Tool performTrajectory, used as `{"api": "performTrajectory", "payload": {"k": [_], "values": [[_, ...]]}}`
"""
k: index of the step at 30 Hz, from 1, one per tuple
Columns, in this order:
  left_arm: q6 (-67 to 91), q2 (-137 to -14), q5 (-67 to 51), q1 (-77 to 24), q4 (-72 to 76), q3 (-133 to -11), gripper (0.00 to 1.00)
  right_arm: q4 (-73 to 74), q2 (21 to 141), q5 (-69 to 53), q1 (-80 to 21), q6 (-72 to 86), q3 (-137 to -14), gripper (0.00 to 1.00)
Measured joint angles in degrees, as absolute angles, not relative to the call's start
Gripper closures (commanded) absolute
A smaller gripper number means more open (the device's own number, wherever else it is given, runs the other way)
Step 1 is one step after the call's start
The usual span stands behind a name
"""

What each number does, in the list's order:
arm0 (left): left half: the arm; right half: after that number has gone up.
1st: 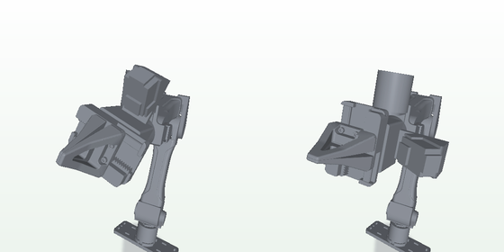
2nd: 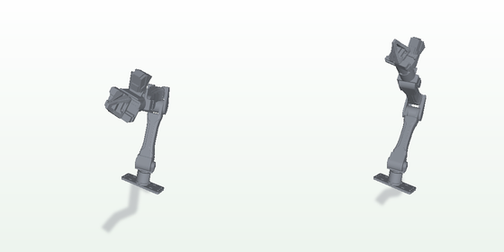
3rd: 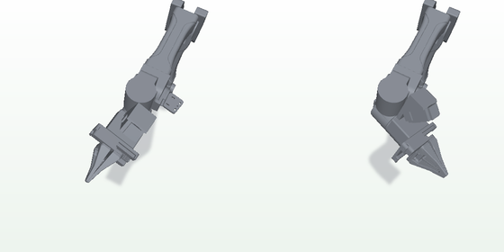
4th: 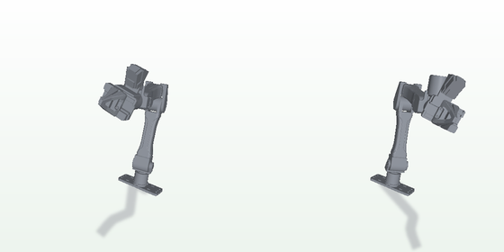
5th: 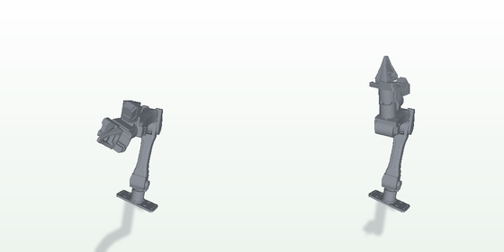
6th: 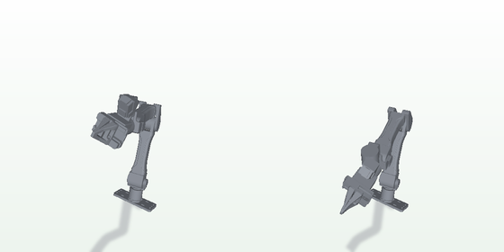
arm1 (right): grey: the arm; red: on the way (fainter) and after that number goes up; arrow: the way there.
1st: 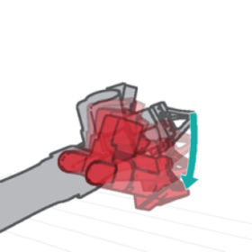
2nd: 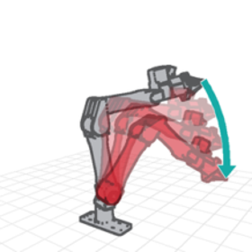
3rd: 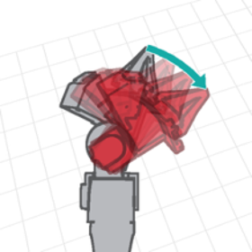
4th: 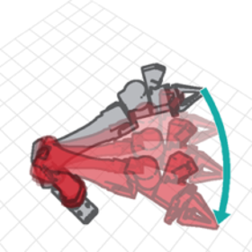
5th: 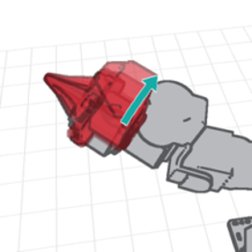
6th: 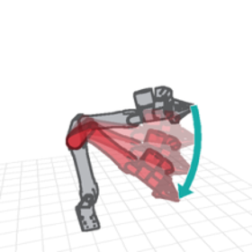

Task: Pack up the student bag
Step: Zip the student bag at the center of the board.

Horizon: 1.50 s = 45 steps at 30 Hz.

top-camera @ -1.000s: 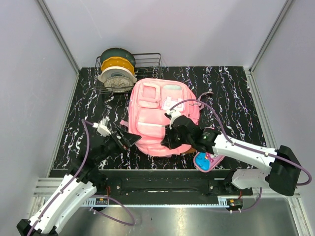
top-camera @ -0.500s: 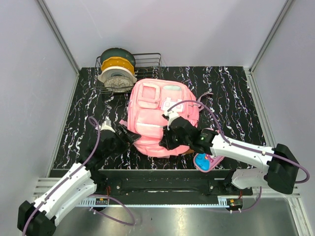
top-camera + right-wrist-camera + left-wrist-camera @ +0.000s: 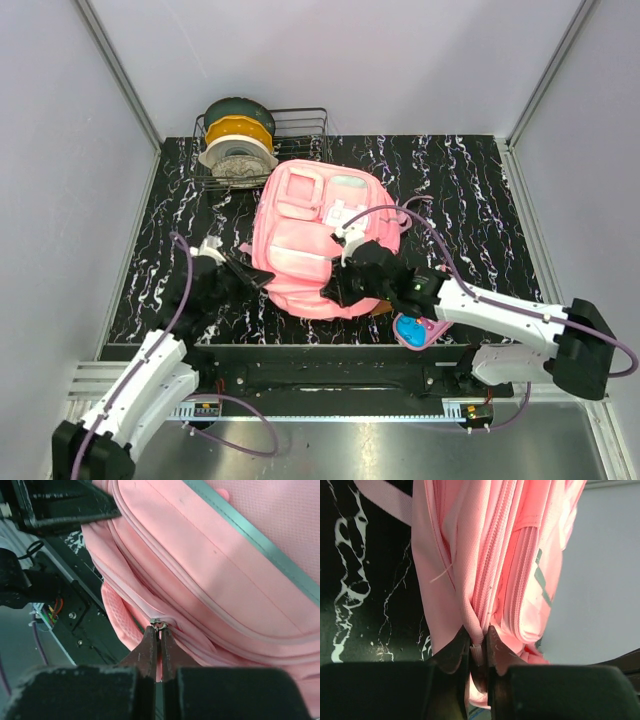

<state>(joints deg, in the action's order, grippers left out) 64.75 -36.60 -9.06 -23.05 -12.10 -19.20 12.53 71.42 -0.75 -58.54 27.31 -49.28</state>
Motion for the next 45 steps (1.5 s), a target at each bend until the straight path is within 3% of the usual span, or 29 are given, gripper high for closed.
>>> {"api": "performTrajectory", "payload": {"k": [5,13,19,24,25,26,27,28,32,33,40,45], "values": [[58.72,-36.18,-22.63,-10.15,-17.15,-23.03,1.0,10.98,64.69,-0.71,-59.27,31.2,-44.91,1.0],[52.66,-46.7,-40.73,0.23,-18.09,-27.18,1.0,12.29,58.24,1.48,-59.27,37.82,-40.1,1.0],[48.1,-49.23,-48.73,6.87,-22.92,-32.14,1.0,11.53,57.76,6.11,-57.43,45.54,-40.53,1.0],[45.8,-49.87,-48.25,14.5,-22.68,-34.02,0.94,23.79,53.3,14.5,-48.47,43.99,-39.2,1.0],[45.63,-50.22,-48.34,14.9,-22.48,-34.15,0.91,24.58,53.12,14.74,-47.9,43.18,-38.98,1.0],[45.54,-50.7,-48.69,15.03,-22.15,-34.15,0.39,24.91,53.06,14.11,-47.88,42.06,-38.89,1.0],[45.47,-51.2,-49.19,15.05,-21.8,-34.15,0.01,24.8,53.12,13.45,-47.9,41.23,-38.87,1.0],[45.08,-51.66,-49.56,15.07,-21.32,-34.15,0.01,24.53,53.21,12.19,-47.94,40.36,-38.87,1.0],[43.51,-52.03,-49.47,15.55,-17.63,-34.44,0.01,21.06,54.06,4.8,-47.99,38.11,-38.37,0.71],[43.0,-51.64,-49.34,15.62,-17.61,-34.39,0.01,19.7,54.39,2.24,-47.99,37.85,-38.15,0.68],[36.25,-44.01,-47.0,14.5,-23.88,-34.76,0.01,11.75,63.96,-14.33,-48.56,36.58,-39.57,0.63],[33.41,-37.36,-42.59,10.33,-32.05,-34.76,0.01,8.97,68.73,-19.77,-51.86,36.38,-40.21,0.52]]}}
